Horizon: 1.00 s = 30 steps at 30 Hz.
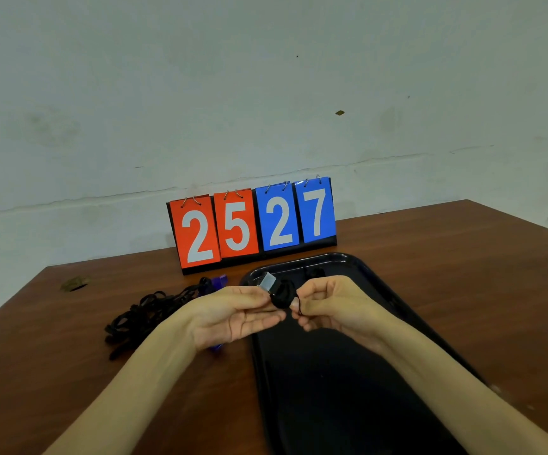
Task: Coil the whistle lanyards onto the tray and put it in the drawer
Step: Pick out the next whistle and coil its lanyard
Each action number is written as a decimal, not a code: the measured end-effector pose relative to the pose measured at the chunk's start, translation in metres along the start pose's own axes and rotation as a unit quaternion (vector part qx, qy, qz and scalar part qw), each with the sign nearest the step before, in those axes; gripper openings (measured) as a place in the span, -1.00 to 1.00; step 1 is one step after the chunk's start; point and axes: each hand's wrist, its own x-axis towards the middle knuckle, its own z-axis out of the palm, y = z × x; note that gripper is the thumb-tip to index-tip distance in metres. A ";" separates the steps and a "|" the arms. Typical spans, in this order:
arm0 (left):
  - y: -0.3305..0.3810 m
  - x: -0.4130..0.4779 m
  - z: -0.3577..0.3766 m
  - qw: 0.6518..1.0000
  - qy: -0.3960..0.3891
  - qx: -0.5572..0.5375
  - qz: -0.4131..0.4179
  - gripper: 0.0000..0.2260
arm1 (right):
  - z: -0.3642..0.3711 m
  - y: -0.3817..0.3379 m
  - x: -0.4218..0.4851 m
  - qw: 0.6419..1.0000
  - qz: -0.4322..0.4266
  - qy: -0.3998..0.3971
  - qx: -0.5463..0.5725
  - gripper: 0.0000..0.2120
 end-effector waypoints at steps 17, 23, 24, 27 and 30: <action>-0.029 0.071 0.003 0.678 0.279 0.618 0.284 -0.59 | -0.075 0.019 0.050 0.849 0.067 0.407 -0.330 -0.93; -0.034 0.116 0.021 0.557 0.309 0.736 0.230 -0.49 | -0.066 0.033 0.060 0.805 0.073 0.411 -0.423 -0.84; -0.035 0.121 0.024 0.544 0.300 0.747 0.236 -0.49 | -0.066 0.035 0.060 0.800 0.071 0.411 -0.432 -0.81; -0.035 0.133 0.032 0.519 0.272 0.776 0.233 -0.47 | -0.067 0.037 0.061 0.786 0.064 0.414 -0.454 -0.71; -0.034 0.139 0.036 0.522 0.254 0.785 0.217 -0.47 | -0.071 0.036 0.061 0.775 0.053 0.427 -0.463 -0.67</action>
